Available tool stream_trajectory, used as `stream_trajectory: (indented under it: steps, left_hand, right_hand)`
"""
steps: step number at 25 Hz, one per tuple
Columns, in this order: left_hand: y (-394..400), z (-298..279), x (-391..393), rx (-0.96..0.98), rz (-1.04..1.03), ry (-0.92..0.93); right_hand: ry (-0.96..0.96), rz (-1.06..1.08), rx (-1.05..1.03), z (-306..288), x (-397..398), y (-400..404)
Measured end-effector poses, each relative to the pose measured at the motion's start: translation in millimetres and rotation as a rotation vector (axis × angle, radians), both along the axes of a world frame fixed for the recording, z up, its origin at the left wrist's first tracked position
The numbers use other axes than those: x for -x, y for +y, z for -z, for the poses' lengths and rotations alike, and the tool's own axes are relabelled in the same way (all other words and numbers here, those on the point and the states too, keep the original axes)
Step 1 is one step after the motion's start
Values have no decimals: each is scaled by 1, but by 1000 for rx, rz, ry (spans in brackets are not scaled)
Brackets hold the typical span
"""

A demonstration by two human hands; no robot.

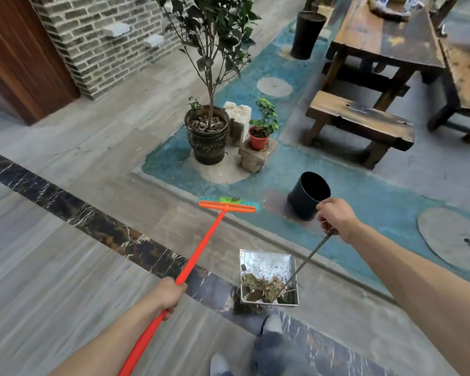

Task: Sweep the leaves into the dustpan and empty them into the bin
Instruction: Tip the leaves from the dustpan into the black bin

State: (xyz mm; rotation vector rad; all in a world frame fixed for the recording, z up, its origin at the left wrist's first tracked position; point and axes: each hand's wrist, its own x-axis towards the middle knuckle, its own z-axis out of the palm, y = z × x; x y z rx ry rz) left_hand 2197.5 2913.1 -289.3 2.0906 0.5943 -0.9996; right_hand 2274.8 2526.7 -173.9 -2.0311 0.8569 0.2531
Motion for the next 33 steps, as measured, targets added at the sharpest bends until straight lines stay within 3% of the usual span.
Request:
stream_trajectory:
  steps: [3,8,14,20,24,33]
  left_hand:
    - [-23,-1,-41,-23,16,-5]
    - [-79,-8,-110,-76,91,-44]
    - [-144,0,-189,-127,142,18]
    - [-171,13,-237,-172,189,80]
    - [-182,19,-266,-159,187,84]
    - [-182,25,-364,-125,235,130]
  right_hand:
    - [-132,103,-155,-2,-28,-27]
    - [-343,152,44,-11,-87,-94]
    - [-389,120,-44,-57,-162,-184]
    - [-422,-27,384,-79,-207,-242]
    - [-466,-148,552,-77,-246,-264]
    - [-272,-472,977,-2,-309,-267]
